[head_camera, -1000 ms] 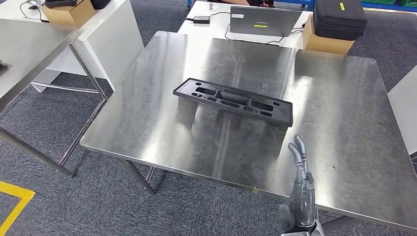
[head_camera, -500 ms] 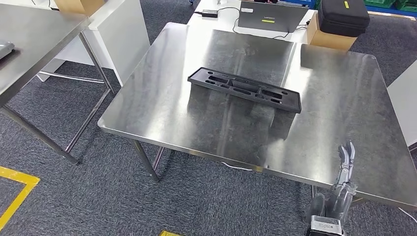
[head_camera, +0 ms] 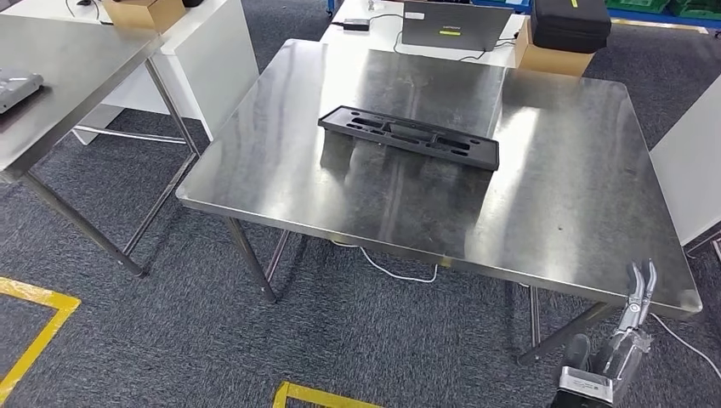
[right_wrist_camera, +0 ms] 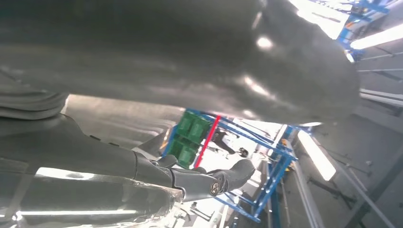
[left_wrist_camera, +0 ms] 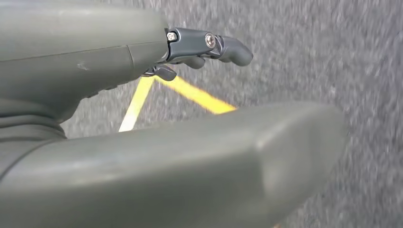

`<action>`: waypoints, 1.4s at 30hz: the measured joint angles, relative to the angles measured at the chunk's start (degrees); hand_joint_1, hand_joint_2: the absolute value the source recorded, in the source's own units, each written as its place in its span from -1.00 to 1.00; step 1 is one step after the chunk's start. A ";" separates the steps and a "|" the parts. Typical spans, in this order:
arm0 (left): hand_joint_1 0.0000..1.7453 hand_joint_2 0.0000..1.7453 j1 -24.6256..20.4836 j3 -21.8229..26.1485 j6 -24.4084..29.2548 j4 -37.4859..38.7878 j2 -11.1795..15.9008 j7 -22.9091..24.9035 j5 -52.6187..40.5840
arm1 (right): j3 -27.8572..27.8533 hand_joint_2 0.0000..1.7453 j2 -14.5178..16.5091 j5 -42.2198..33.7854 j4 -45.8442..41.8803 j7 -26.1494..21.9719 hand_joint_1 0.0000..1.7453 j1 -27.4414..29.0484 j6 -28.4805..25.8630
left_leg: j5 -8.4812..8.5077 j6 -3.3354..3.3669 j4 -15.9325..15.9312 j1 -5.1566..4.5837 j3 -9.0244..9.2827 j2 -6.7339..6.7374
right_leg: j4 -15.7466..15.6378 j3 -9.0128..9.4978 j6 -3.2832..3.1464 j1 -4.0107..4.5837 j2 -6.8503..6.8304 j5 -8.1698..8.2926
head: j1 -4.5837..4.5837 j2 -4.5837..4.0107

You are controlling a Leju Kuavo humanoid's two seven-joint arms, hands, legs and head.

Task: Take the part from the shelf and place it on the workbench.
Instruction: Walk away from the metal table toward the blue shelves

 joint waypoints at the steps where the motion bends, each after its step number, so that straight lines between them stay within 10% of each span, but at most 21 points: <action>1: -1.00 -1.00 0.01 0.10 0.05 -0.28 0.48 -0.23 -0.28 | -0.47 -1.00 0.23 -0.03 -0.04 -0.02 -1.00 0.27 0.25 | 1.44 -0.28 -0.62 0.42 1.49 0.01 | 0.45 -0.82 0.31 -0.12 -0.02 0.38 | -0.01 0.00; 4: -1.00 -1.00 -0.03 0.26 0.09 -1.01 1.62 -0.66 -0.63 | -1.58 -1.00 0.69 0.06 -0.43 -0.16 -1.00 0.80 0.71 | 3.49 -1.02 -11.02 1.13 9.60 -0.29 | 2.35 -3.26 1.33 -0.38 0.02 1.13 | -0.10 0.00; 6: -1.00 -1.00 -0.02 0.40 0.26 -1.36 2.26 -1.04 -1.01 | -2.19 -1.00 0.98 0.46 -0.83 -0.34 -1.00 1.07 1.14 | 2.37 -0.76 -15.36 0.84 11.84 -0.69 | 3.06 -4.40 2.29 -0.19 0.01 1.78 | -0.20 0.00; 9: -1.00 -1.00 0.30 0.51 0.78 -1.95 3.53 -1.19 -2.14 | -3.42 -1.00 1.40 0.51 -1.10 -0.73 -1.00 2.03 1.88 | 3.35 1.38 -15.92 0.33 10.30 -0.52 | 3.69 -5.61 3.52 -0.07 0.10 2.01 | -0.14 0.00; 14: -1.00 -1.00 1.55 0.58 1.36 -3.64 6.25 -1.05 -5.13 | -6.52 -1.00 2.33 0.24 -1.16 -2.15 -1.00 4.28 4.33 | 6.79 3.60 -16.13 -0.58 5.97 0.34 | 17.54 -9.51 1.57 0.01 0.54 -8.62 | 0.46 0.00; 17: -1.00 -1.00 1.99 0.74 0.95 -4.74 7.49 -1.60 -7.16 | -8.99 -1.00 3.34 0.07 -1.23 -3.19 -1.00 5.38 6.12 | 8.98 3.63 -16.03 -1.10 3.36 0.49 | 17.71 -5.48 2.78 0.52 0.62 -6.44 | 0.44 0.00; 20: -1.00 -1.00 2.01 1.30 0.08 -5.46 8.21 -2.25 -7.79 | -10.98 -1.00 4.40 -0.08 -1.98 -4.02 -1.00 6.06 7.73 | 11.11 3.15 -15.91 -1.60 2.05 0.47 | 4.31 4.45 1.98 1.40 0.62 -5.59 | 0.44 0.00; 22: -1.00 -1.00 1.96 1.87 -0.45 -5.82 8.67 -2.67 -7.94 | -11.99 -1.00 5.22 -0.04 -2.54 -4.35 -1.00 6.41 8.57 | 12.44 2.67 -16.08 -1.79 1.73 0.55 | -0.86 7.10 1.13 1.74 0.63 -6.21 | 0.27 0.00; 25: -1.00 -1.00 1.89 2.23 -0.74 -6.11 9.60 -3.06 -9.37 | -12.88 -1.00 6.26 -0.02 -2.82 -4.18 -1.00 6.80 8.79 | 11.16 1.62 -14.83 -1.48 0.77 0.05 | -1.03 5.48 -0.25 0.91 0.39 -4.60 | -0.02 0.00; 29: -1.00 -1.00 1.57 2.32 -0.85 -6.13 10.02 -3.12 -10.85 | -13.32 -1.00 7.16 0.22 -3.02 -3.40 -1.00 6.96 9.08 | -0.14 -0.06 -1.49 -0.65 -1.89 -0.21 | -0.77 2.54 -1.20 0.63 0.02 -1.82 | -0.40 0.00; 32: -1.00 -1.00 1.40 2.49 -0.88 -6.03 10.04 -3.26 -11.85 | -13.54 -1.00 7.43 1.07 -2.90 -3.09 -1.00 6.91 10.77 | 2.28 -1.07 0.67 0.60 1.21 -0.12 | 0.20 -0.03 -0.52 0.35 -0.03 -0.38 | -0.41 0.00; 34: -1.00 -1.00 1.17 2.72 -0.97 -5.92 10.12 -3.43 -12.48 | -13.78 -1.00 7.53 1.49 -2.74 -2.94 -1.00 6.77 11.92 | 4.12 -1.65 -5.97 1.36 6.99 -0.13 | 1.61 -1.50 0.05 0.21 -0.03 0.03 | -0.49 0.00; 37: -1.00 -1.00 0.74 2.98 -1.11 -5.71 10.31 -3.82 -13.22 | -14.26 -1.00 7.71 1.68 -2.43 -2.61 -1.00 6.29 13.43 | 2.37 -1.37 -14.24 1.42 12.16 -0.32 | 3.36 -3.51 1.30 0.53 -0.08 0.83 | -0.52 0.00; 40: -1.00 -1.00 0.63 3.23 -1.16 -5.59 10.46 -4.11 -13.86 | -15.02 -1.00 7.81 1.80 -1.17 -1.65 -1.00 5.98 15.20 | 2.70 0.01 -15.15 1.20 10.05 -0.14 | 4.87 -5.73 2.60 0.63 0.02 0.56 | -0.44 0.00; 42: -1.00 -1.00 0.57 3.37 -1.15 -5.50 10.50 -4.20 -14.13 | -15.68 -1.00 7.83 1.93 -0.02 -1.38 -1.00 5.79 15.85 | 3.89 1.61 -15.29 0.95 8.27 0.06 | 9.42 -8.05 1.90 0.54 0.22 -3.54 | -0.29 0.00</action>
